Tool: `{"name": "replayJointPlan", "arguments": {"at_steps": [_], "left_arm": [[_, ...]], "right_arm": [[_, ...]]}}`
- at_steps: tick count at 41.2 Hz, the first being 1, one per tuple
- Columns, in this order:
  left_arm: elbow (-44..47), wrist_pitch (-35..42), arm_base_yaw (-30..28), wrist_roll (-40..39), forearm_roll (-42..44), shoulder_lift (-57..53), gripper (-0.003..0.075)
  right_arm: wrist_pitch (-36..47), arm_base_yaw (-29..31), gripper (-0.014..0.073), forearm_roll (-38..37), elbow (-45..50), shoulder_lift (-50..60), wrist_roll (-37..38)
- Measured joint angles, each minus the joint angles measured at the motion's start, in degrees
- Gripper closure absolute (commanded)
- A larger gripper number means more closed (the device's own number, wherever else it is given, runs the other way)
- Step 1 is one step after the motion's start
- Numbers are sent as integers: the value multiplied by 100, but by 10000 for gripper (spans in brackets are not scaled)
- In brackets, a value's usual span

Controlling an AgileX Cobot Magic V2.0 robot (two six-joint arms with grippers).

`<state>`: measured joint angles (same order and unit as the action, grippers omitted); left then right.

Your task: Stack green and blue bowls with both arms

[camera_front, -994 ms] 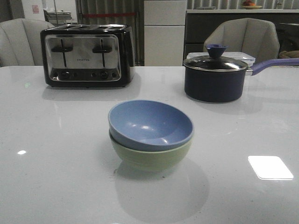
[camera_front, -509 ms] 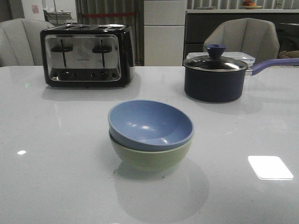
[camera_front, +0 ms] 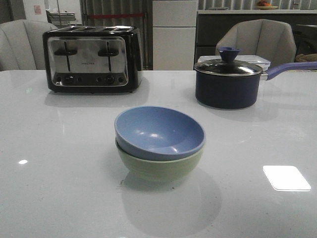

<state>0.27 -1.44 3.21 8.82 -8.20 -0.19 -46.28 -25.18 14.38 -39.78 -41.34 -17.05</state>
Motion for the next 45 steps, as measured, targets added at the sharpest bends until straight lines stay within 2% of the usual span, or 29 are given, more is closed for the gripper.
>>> {"name": "replayJointPlan", "arguments": {"at_steps": [8,12,22,28,35,45], "left_arm": [[0,0,0,0,0,0,627],[0,0,0,0,0,0,627],[0,0,0,0,-4,0,627],[0,0,-25,0,-4,0,627],[0,0,-25,0,-4,0,627],[0,0,-25,0,-4,0,627]], "right_arm": [[0,9,539,0,37,61,0],[219,265,539,-38,280,329,-11],[2156,1798,539,-115,2018,2102,-11],[3266,2442,539,-115,3238,3303,-11],[3636,2602,539,-115,4070,4134,-20],[3720,2602,539,-82,4147,4192,-20]]}}
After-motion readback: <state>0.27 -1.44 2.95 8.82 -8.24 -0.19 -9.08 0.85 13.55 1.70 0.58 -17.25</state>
